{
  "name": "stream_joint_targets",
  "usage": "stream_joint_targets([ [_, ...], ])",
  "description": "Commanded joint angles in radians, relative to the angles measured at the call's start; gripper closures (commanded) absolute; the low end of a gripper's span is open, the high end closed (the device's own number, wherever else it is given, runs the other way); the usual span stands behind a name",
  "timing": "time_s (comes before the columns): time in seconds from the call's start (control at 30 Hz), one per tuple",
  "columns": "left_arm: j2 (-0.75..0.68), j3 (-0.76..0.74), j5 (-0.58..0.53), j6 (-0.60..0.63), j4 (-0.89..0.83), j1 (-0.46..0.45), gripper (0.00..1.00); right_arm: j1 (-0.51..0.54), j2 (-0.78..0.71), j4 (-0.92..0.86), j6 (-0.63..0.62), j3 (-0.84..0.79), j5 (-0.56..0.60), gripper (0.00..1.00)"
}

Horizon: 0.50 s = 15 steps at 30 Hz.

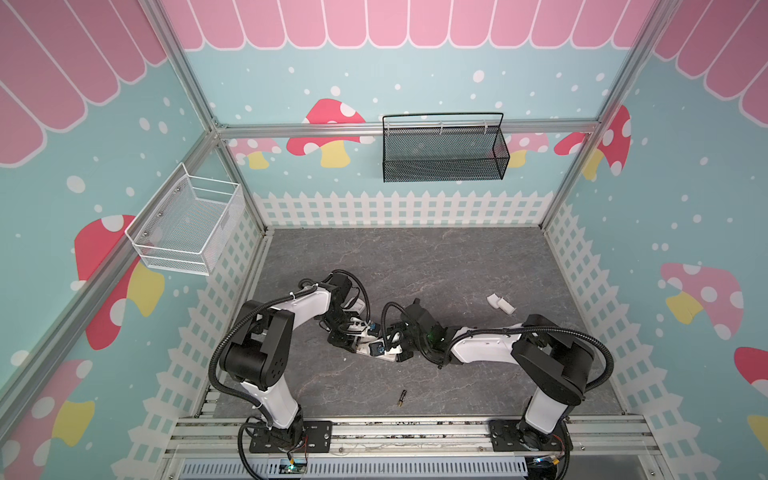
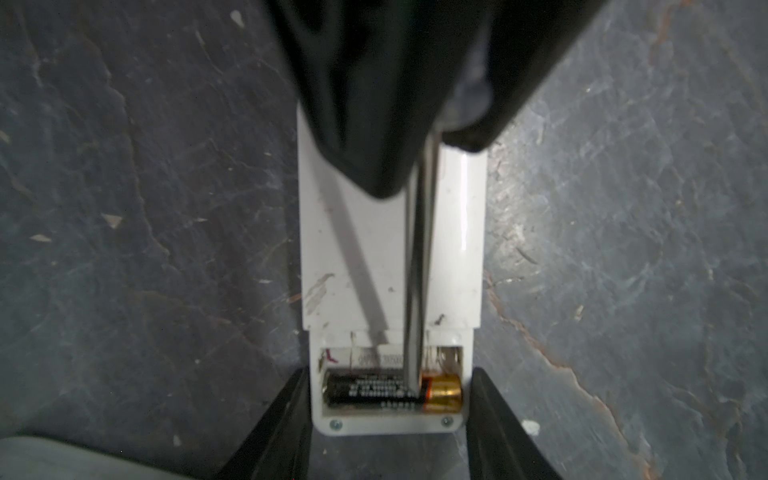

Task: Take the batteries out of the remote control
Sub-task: 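Insert the screwdriver tip beside the remaining battery with the right gripper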

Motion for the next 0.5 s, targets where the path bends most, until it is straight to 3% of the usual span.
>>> stream_joint_targets([
  [0.0, -0.015, -0.005, -0.01, 0.002, 0.041, -0.004, 0.55, 0.012, 0.017, -0.077, -0.07, 0.034, 0.031, 1.0],
  [0.47, -0.002, 0.009, -0.004, 0.009, 0.026, -0.001, 0.6, 0.051, 0.073, -0.159, -0.165, 0.108, 0.12, 1.0],
])
